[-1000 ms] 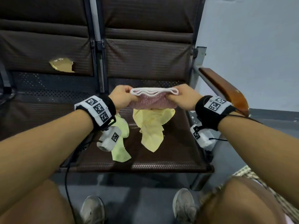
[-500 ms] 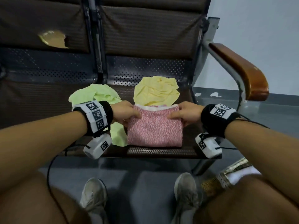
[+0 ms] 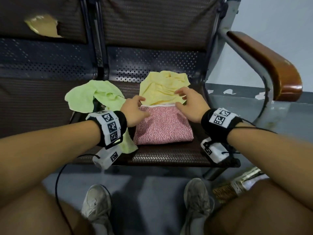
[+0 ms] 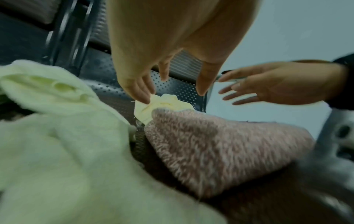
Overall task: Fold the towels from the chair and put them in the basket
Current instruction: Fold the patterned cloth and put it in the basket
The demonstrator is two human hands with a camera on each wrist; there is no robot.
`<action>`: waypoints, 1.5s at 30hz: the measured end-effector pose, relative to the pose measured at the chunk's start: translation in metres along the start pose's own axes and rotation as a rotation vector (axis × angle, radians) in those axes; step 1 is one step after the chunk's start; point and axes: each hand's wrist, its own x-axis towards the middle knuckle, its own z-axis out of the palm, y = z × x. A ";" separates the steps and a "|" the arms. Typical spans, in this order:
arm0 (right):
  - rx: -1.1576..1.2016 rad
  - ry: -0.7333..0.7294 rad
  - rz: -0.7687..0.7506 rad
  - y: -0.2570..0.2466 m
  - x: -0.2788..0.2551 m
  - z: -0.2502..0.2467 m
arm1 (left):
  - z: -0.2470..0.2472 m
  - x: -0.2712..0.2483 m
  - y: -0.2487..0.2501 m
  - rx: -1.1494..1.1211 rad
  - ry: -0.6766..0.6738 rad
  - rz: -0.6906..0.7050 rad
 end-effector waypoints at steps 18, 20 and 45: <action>-0.149 -0.313 -0.102 0.009 -0.038 -0.014 | -0.003 -0.023 -0.014 0.153 -0.087 0.086; 0.042 -0.299 -0.015 0.009 -0.036 -0.018 | -0.008 -0.017 -0.013 0.018 -0.054 0.033; 0.486 -0.280 0.138 -0.033 -0.021 -0.033 | -0.011 -0.019 0.064 -0.681 -0.134 0.035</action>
